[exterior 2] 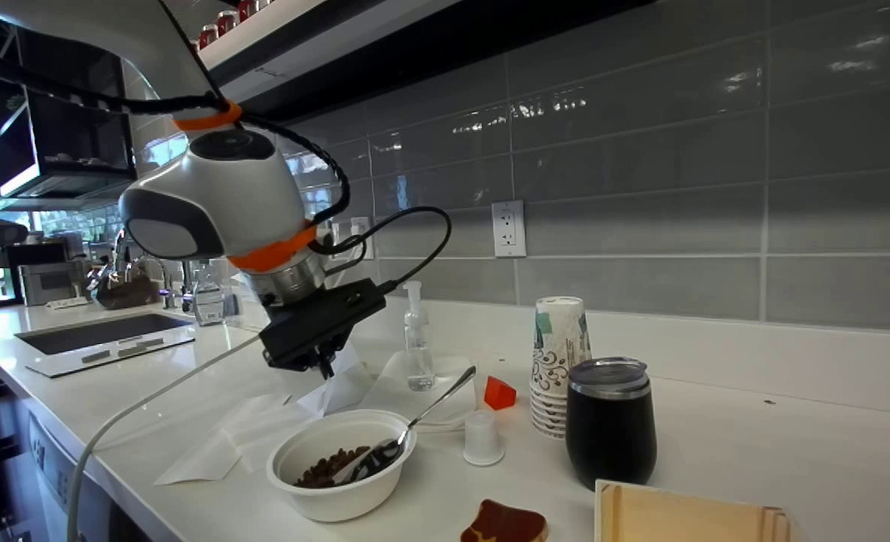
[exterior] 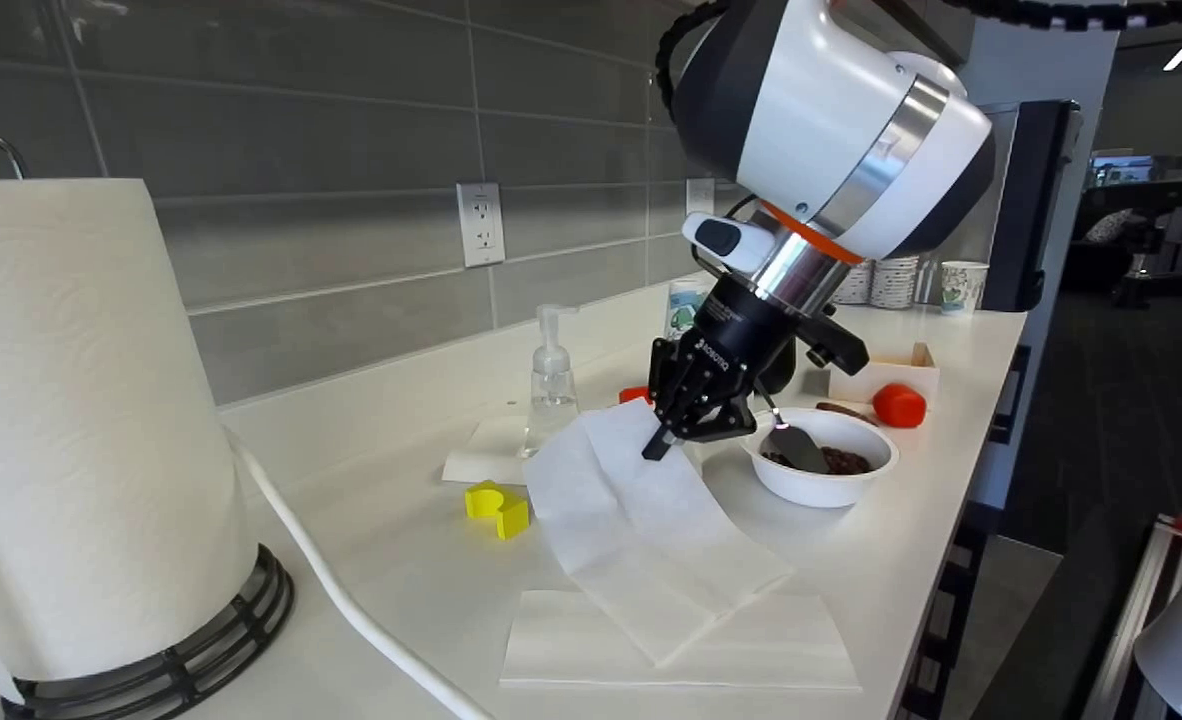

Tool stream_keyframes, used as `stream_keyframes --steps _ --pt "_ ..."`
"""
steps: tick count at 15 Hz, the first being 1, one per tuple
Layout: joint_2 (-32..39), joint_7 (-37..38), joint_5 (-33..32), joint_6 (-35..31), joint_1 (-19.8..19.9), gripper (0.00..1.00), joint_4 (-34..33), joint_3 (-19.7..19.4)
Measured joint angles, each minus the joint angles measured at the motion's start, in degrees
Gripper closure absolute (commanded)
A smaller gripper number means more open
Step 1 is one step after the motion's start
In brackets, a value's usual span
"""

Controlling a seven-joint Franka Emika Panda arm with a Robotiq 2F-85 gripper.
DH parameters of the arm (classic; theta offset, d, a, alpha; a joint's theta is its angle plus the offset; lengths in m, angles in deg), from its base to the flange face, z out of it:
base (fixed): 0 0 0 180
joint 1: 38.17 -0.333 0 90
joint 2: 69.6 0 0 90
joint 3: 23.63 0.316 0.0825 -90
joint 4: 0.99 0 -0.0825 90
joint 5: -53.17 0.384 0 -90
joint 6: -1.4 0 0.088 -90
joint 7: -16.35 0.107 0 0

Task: Fold the paper in half

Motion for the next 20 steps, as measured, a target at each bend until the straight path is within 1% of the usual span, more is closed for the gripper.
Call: stream_keyframes --steps 5,8,14,17,20 --pt "-0.37 -18.99 12.07 0.00 -2.47 1.00 -0.07 0.16" --pt "-2.62 -17.69 11.43 -0.02 -4.24 1.00 -0.20 1.00" --pt "-10.92 -17.66 11.67 -1.76 -7.01 1.00 -0.15 2.93" --pt "-14.73 -17.62 13.34 -3.90 -7.66 1.00 -0.11 3.26" --pt "-15.77 -17.62 15.58 -5.61 -7.77 1.00 -0.04 3.14"
